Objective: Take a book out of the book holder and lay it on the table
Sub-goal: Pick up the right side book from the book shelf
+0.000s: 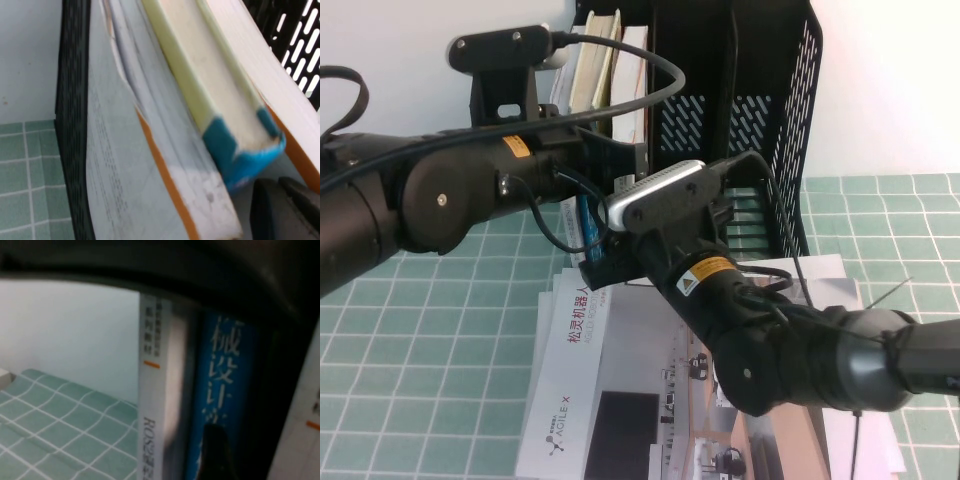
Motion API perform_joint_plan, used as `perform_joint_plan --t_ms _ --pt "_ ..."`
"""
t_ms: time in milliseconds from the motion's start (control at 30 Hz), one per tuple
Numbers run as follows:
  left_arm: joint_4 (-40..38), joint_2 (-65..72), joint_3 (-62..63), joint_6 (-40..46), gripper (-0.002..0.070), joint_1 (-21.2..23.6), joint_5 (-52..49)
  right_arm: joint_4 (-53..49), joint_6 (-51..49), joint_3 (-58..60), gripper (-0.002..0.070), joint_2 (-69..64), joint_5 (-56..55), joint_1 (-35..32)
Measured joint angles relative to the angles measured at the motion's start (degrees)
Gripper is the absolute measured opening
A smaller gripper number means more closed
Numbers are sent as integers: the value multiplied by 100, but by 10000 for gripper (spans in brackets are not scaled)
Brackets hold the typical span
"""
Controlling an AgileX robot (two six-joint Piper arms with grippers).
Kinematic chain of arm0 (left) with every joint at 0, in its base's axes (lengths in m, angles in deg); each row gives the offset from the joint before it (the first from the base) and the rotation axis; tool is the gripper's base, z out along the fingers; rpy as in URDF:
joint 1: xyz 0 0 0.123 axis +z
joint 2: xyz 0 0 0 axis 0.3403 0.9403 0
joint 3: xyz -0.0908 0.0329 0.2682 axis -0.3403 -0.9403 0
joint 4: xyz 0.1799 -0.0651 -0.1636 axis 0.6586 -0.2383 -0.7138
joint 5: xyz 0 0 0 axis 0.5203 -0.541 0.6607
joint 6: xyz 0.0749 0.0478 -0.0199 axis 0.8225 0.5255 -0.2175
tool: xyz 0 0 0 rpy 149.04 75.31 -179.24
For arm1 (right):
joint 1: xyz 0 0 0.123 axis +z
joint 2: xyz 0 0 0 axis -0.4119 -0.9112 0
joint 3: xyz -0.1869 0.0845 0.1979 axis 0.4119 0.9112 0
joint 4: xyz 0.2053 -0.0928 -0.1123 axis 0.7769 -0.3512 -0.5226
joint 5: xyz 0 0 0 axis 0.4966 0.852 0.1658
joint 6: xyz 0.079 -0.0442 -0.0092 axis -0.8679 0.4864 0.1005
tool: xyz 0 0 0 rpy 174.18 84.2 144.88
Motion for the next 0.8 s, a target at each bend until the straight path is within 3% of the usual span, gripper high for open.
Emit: perform_joint_plan --t_ms 200,467,633,800 --pt "13 0 0 0 -3 0 -11 776 278 -92 363 -113 -55 -11" --pt "13 5 0 40 -3 0 -79 1030 335 -92 331 -141 -291 -13" --pt "13 5 0 50 -3 0 -79 1017 382 -100 188 -151 -331 -2" --pt "13 -23 0 202 -3 0 -167 1132 630 -78 188 -174 -670 121"
